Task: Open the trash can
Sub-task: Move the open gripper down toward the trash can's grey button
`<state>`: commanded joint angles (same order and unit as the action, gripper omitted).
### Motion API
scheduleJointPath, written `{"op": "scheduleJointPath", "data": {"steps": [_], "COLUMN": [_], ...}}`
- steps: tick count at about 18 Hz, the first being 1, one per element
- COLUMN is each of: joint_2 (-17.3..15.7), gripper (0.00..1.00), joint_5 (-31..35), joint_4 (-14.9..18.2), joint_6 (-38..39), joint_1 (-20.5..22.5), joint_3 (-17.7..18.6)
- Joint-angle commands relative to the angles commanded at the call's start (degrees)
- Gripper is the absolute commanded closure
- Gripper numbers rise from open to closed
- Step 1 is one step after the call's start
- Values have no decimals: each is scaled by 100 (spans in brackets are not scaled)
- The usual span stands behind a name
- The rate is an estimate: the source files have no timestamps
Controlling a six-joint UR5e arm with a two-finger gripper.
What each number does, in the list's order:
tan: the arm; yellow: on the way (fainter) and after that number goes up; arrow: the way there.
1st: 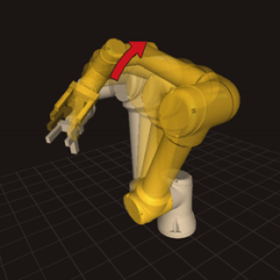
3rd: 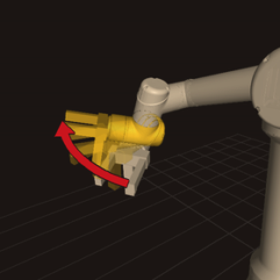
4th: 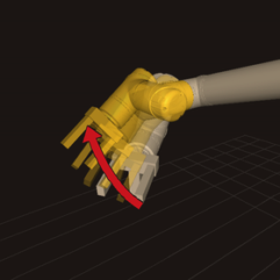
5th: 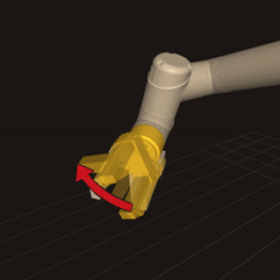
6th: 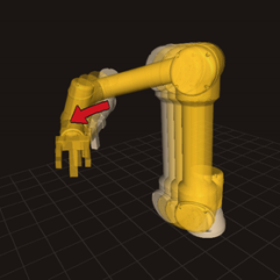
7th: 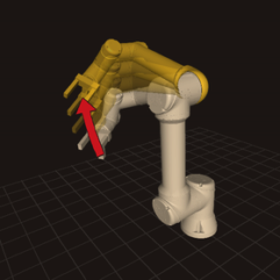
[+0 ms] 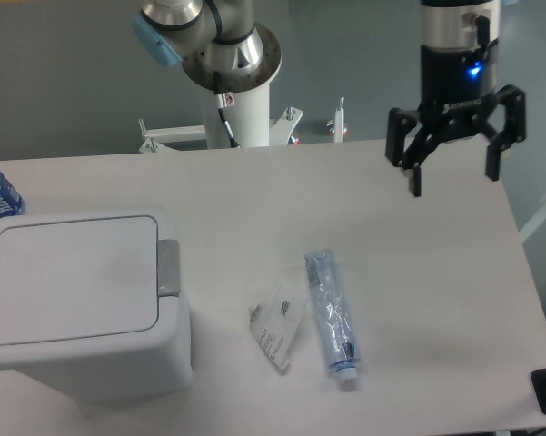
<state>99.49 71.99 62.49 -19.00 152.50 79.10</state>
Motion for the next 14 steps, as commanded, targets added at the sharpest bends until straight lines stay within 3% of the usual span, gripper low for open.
{"op": "scheduleJointPath", "data": {"steps": [5, 9, 14], "joint_2": [141, 158, 150], "gripper": [0, 0, 0], "joint_5": [-123, -747, -792], "joint_4": [-26, -26, -17], "joint_6": [396, 861, 976], "joint_1": [-369, -388, -607], "joint_3": [97, 97, 360]}}
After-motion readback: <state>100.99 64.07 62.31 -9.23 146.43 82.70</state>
